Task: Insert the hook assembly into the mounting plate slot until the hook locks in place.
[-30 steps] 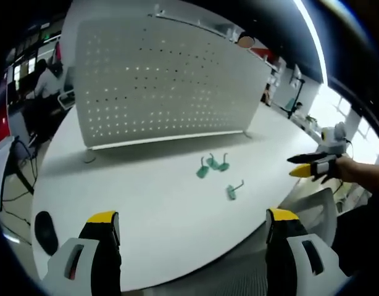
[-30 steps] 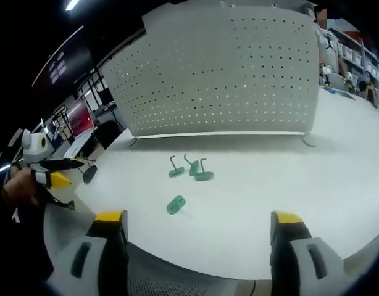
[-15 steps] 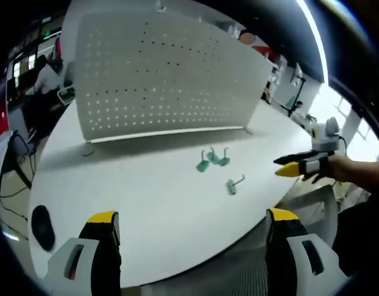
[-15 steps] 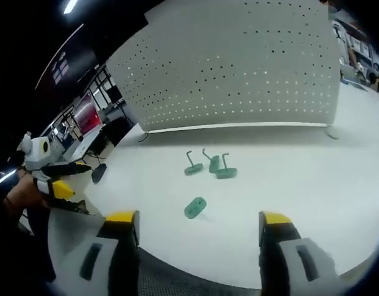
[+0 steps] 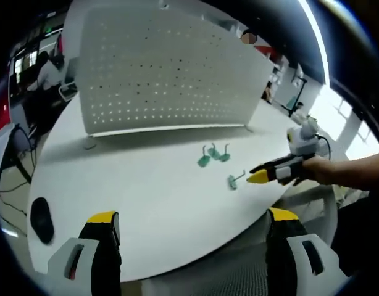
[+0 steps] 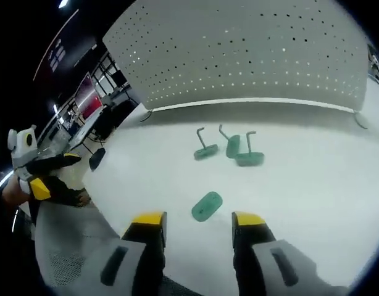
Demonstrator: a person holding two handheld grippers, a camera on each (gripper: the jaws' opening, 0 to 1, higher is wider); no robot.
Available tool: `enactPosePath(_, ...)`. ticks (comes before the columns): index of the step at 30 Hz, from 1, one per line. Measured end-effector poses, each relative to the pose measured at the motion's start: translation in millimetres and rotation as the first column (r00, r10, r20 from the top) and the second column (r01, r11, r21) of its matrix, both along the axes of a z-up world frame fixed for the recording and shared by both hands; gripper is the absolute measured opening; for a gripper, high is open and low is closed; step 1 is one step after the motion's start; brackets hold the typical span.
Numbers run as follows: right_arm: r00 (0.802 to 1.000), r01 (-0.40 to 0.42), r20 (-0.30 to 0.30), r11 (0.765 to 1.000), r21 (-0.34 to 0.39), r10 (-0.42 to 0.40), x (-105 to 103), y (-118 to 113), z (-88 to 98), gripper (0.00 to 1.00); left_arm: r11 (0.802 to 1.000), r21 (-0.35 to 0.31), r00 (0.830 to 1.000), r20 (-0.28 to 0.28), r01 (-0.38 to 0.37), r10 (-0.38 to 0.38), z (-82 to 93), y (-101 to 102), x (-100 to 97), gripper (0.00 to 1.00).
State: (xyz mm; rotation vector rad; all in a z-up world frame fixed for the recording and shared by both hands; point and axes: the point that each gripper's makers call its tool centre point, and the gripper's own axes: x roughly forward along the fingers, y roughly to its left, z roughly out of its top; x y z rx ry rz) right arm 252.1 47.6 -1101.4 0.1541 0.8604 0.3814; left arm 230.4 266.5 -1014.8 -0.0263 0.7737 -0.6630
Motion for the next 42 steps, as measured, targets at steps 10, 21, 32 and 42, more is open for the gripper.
enactPosePath(10,0.993,0.094,-0.077,0.993,0.066,-0.089,15.5,10.7,-17.7,0.24,1.0,0.018,1.0,-0.011,-0.013,0.013,-6.3,9.2,-3.3,1.0)
enactPosePath(21,0.974,0.176,-0.153,0.983,0.049,-0.167,21.9,5.4,-26.6,0.03,1.0,0.021,0.999,-0.031,-0.013,0.013,-10.6,11.5,-6.9,1.0)
enactPosePath(32,0.973,0.178,-0.165,0.981,0.075,-0.163,23.0,13.2,-23.7,0.0,1.0,0.017,1.0,-0.015,-0.013,0.014,-4.4,9.4,-0.5,1.0)
enactPosePath(42,0.98,0.191,-0.074,0.977,0.099,-0.184,39.9,13.0,0.2,0.0,1.0,0.019,1.0,-0.006,-0.016,0.016,1.7,8.6,2.6,1.0)
